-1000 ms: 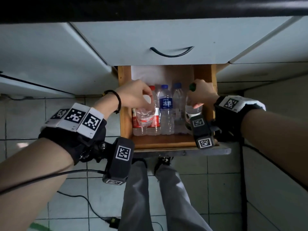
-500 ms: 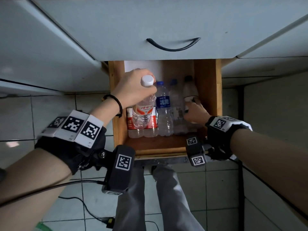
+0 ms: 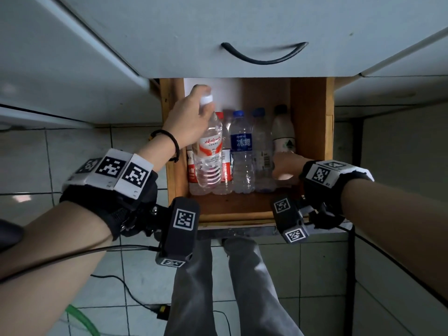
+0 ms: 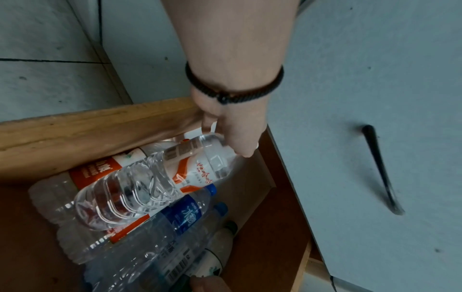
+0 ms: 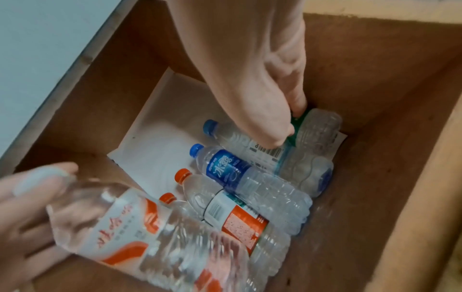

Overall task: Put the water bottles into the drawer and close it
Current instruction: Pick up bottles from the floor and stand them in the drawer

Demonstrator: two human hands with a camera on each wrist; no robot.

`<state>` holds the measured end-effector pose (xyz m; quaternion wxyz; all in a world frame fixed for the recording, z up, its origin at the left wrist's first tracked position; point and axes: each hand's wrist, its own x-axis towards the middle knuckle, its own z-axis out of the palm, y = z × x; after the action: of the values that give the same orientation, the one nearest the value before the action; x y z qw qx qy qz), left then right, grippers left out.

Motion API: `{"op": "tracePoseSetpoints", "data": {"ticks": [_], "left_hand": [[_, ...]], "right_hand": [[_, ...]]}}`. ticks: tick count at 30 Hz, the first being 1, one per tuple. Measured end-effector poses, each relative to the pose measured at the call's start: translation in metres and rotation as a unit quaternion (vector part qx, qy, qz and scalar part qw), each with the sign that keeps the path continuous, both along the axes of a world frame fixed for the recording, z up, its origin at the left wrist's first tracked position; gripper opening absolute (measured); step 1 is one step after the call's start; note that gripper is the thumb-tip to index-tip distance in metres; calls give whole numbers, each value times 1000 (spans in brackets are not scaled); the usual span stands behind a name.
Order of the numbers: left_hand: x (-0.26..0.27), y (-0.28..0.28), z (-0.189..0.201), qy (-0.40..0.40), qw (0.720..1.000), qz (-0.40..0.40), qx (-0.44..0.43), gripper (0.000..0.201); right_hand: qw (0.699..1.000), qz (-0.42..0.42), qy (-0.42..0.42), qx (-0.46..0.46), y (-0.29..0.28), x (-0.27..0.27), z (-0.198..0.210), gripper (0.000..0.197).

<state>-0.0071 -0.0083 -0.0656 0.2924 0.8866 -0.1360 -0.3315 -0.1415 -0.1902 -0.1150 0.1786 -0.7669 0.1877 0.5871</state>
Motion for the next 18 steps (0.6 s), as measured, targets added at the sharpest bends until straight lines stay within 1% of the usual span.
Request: {"op": "tracePoseSetpoints", "data": {"ticks": [2,4,6,10,12,15,17,18], "left_hand": [[0,7,-4,25,1000,10,13,39],[-3,9,-10,44,999,-1,29,40],[-5,8,-14,45,998,-17,41,40],[-4,2,-27,42,998,-1,49,40],[-3,1,-35,50,997,14,54,42],[-3,-2,-49,52,996,57,43,41],[-4,-4,-59,44,994,85,43,41],[-5,-6,-63,43,994,94,44,41]], "right_hand": [[1000,2,20,15,-2,1,-2,38],[998,10,50,25,-4,-2,-4,40],[997,9,72,39,-3,-2,-4,41],[995,1,84,53,-5,-7,-5,42],[994,-23,93,57,-6,-11,-8,45],[993,-59,81,59,-2,-11,-4,45],[990,-105,70,60,-2,-10,2,44],[990,-115,59,50,-1,-9,2,42]]}}
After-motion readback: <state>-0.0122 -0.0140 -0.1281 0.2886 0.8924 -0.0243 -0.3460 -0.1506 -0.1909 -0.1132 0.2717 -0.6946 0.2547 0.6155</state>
